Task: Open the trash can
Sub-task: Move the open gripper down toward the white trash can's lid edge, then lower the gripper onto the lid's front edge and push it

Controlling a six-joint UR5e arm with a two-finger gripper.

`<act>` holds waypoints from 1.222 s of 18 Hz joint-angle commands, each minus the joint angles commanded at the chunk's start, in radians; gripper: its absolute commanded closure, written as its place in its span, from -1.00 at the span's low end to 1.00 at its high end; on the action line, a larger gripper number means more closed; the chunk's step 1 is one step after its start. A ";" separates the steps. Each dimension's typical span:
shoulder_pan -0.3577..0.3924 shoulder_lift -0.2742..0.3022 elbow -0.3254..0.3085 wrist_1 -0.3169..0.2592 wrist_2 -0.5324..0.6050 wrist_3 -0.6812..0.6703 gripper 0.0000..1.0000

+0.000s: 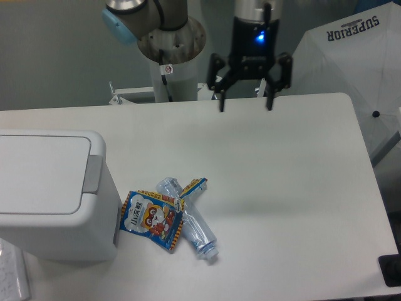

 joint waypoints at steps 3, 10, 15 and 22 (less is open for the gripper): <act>-0.091 -0.073 0.044 0.066 0.005 -0.079 -1.00; -0.192 -0.209 0.181 0.078 0.021 -0.238 -1.00; -0.269 -0.270 0.230 0.078 0.101 -0.288 -1.00; -0.303 -0.270 0.230 0.089 0.097 -0.351 -1.00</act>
